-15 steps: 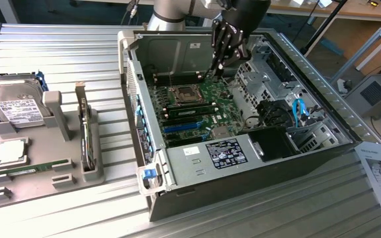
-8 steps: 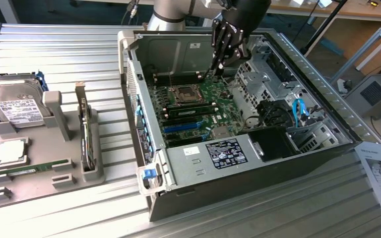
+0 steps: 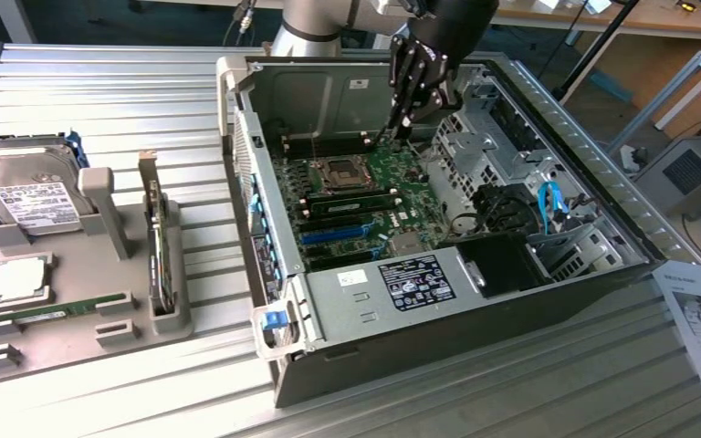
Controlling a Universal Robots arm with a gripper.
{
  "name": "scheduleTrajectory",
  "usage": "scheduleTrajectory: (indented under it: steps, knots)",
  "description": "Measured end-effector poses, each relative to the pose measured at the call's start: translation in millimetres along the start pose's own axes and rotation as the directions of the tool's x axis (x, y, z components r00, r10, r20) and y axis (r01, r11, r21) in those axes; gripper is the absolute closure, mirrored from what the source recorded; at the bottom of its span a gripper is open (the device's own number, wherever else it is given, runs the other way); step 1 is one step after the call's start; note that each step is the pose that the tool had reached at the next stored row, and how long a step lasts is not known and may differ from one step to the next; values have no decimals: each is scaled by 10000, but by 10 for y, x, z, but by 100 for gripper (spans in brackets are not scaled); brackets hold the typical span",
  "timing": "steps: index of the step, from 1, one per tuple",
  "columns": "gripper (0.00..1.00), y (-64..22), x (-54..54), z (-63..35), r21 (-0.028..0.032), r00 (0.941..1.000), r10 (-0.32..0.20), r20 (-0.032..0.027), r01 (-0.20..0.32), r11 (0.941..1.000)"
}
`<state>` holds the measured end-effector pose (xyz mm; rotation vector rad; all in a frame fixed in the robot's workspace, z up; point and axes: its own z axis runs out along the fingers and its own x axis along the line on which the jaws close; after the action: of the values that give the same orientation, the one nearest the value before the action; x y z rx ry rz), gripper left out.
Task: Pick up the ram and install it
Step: 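Press down the ram until it locks into place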
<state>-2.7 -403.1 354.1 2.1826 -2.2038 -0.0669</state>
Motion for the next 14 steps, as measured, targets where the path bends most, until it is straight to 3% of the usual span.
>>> scheduleTrajectory:
  steps: [3, 4, 14]
  knots:
    - [82, 0, 0, 0, 0, 10000, 0, 0, 0, 10000]
    - [89, 0, 0, 0, 0, 10000, 0, 0, 0, 10000]
    - [89, 6, 0, 1, 14, 10000, -17, 1, 17, 10000]
